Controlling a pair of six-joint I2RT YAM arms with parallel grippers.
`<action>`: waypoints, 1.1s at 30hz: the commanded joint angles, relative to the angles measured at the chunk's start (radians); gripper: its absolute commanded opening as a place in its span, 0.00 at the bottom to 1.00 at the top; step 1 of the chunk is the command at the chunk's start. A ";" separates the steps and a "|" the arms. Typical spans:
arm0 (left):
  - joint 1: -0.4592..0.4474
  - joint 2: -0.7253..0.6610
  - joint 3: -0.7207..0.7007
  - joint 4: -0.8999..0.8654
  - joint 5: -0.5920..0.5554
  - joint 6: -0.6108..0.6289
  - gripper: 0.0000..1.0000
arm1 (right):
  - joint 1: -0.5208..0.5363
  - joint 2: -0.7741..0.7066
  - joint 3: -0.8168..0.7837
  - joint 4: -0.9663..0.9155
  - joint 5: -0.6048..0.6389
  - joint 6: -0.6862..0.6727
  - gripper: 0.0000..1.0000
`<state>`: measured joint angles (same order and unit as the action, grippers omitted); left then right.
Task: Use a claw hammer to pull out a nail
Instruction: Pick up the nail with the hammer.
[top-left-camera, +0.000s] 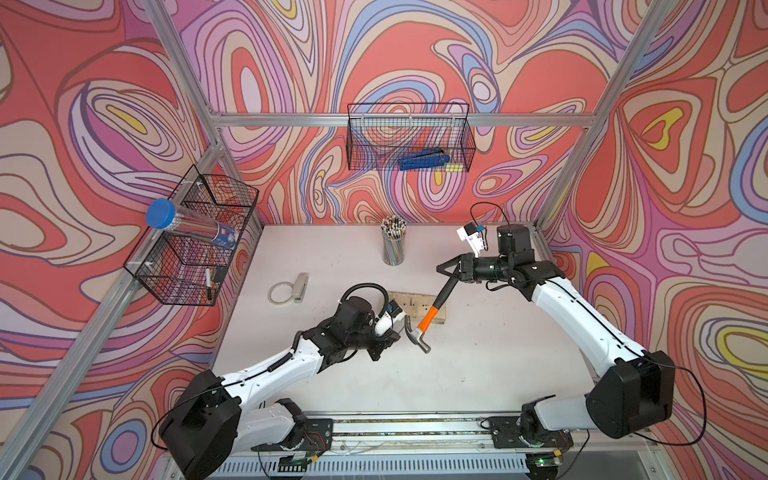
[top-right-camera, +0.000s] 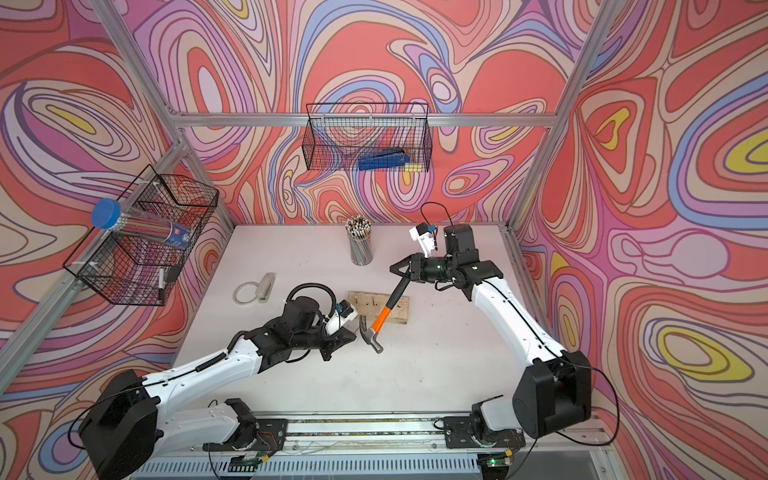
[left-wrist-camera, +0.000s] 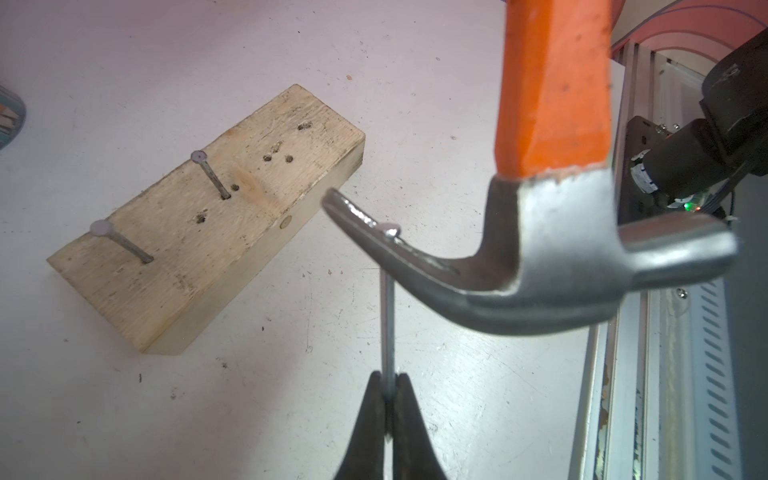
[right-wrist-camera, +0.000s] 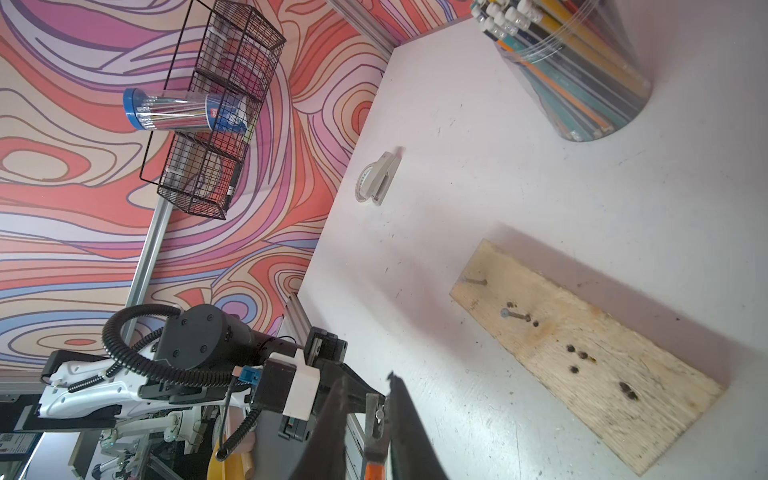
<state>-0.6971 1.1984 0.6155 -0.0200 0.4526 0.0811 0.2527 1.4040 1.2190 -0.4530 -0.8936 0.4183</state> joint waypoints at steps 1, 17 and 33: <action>0.011 -0.024 0.072 0.205 0.121 -0.035 0.00 | 0.033 0.016 0.026 -0.103 -0.130 -0.021 0.00; 0.116 -0.067 0.086 0.078 0.027 -0.227 0.00 | 0.006 -0.049 0.015 -0.127 0.042 -0.024 0.00; 0.294 0.193 0.230 -0.372 -0.292 -0.589 0.00 | 0.002 -0.201 -0.024 -0.152 0.473 -0.065 0.00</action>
<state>-0.4229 1.3472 0.8154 -0.2604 0.2054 -0.4362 0.2565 1.2381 1.1969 -0.6128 -0.4603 0.3462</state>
